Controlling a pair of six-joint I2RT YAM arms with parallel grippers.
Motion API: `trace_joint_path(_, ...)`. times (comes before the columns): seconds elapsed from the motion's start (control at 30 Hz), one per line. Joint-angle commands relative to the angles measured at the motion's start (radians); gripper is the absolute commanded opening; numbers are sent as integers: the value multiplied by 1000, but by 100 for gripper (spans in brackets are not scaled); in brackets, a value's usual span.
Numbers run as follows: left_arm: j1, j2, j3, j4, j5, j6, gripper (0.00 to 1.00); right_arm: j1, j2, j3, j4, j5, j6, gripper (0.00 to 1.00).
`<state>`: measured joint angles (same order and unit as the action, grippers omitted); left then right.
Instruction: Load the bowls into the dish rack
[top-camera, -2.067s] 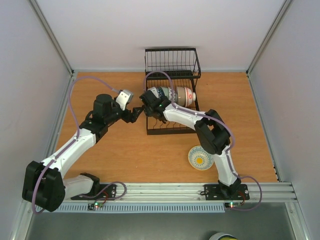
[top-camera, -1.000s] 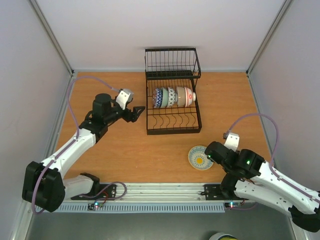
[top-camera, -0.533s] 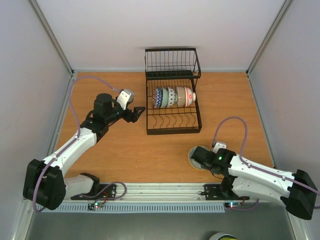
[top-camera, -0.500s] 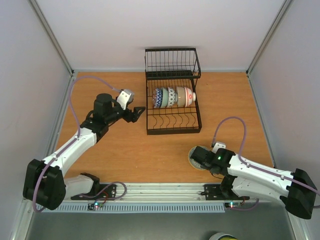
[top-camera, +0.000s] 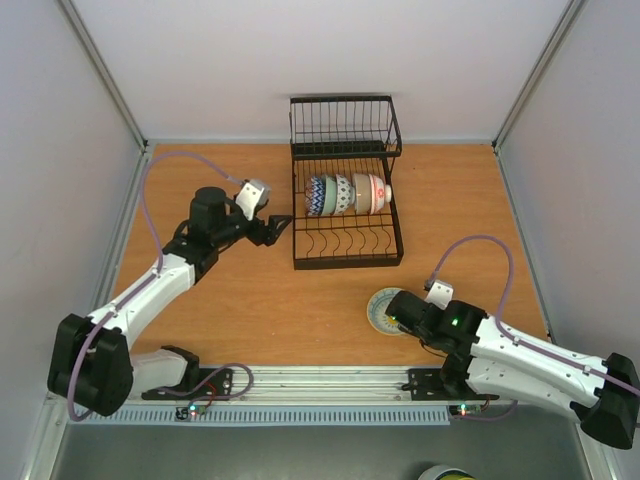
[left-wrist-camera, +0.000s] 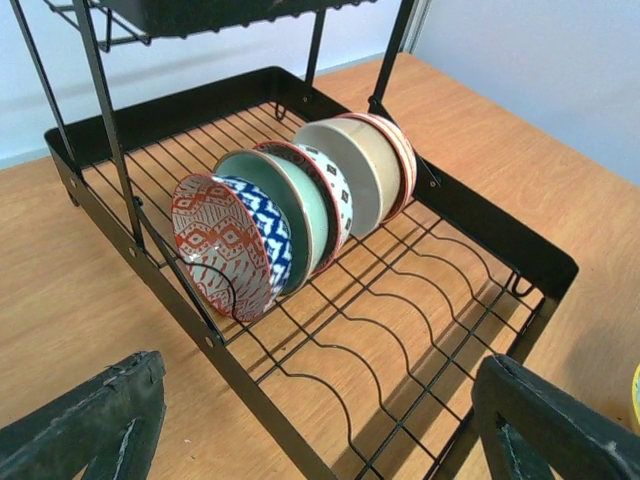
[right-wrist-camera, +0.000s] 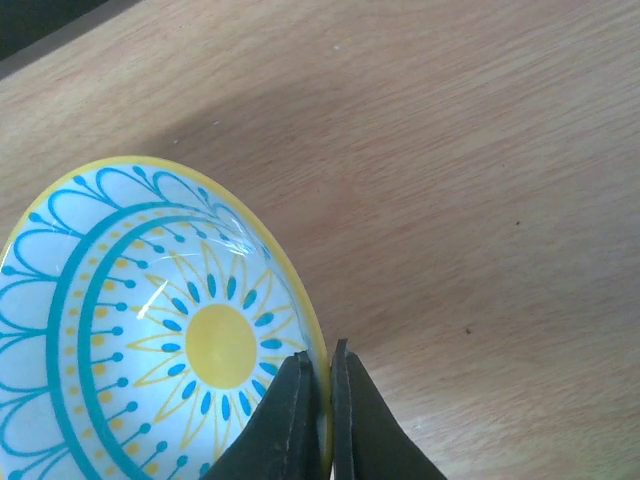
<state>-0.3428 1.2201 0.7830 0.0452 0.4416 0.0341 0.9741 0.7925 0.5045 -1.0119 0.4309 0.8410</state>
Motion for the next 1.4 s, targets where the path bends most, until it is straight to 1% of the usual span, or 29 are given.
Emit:
trace_joint_path(0.0, -4, 32, 14, 11, 39, 9, 84, 30, -2, 40, -58, 62, -24, 1)
trace_joint_path(0.1, -9, 74, 57, -54, 99, 20, 84, 52, 29, 112, -37, 102, -103, 1)
trace_joint_path(0.3, -62, 172, 135, -200, 202, 89, 84, 55, 198, 288, 101, 169, -318, 1)
trace_joint_path(0.43, -87, 198, 169, -282, 284, 138, 84, 55, 296, 361, 218, 154, -425, 1)
trace_joint_path(0.57, -111, 229, 198, -361, 380, 186, 83, 55, 362, 425, 281, 143, -494, 1)
trace_joint_path(0.9, -161, 245, 211, -426, 413, 265, 83, 55, 456, 571, 391, 118, -627, 1)
trace_joint_path(1.0, -166, 250, 216, -434, 396, 270, 79, 55, 459, 594, 431, 92, -659, 1)
trace_joint_path(1.03, -166, 253, 220, -441, 393, 273, 76, 55, 460, 602, 440, 86, -667, 1)
trace_joint_path(1.07, -167, 255, 223, -444, 392, 275, 68, 55, 462, 606, 444, 80, -672, 1)
trace_joint_path(1.13, -167, 256, 226, -448, 390, 278, 42, 55, 467, 611, 447, 80, -678, 1)
trace_joint_path(1.2, -168, 257, 229, -450, 383, 280, 9, 55, 467, 608, 449, 77, -675, 1)
trace_joint_path(1.23, -168, 257, 229, -447, 373, 278, 2, 55, 464, 603, 454, 73, -675, 1)
trace_joint_path(1.37, -168, 255, 224, -436, 354, 271, 0, 55, 441, 563, 488, 45, -674, 1)
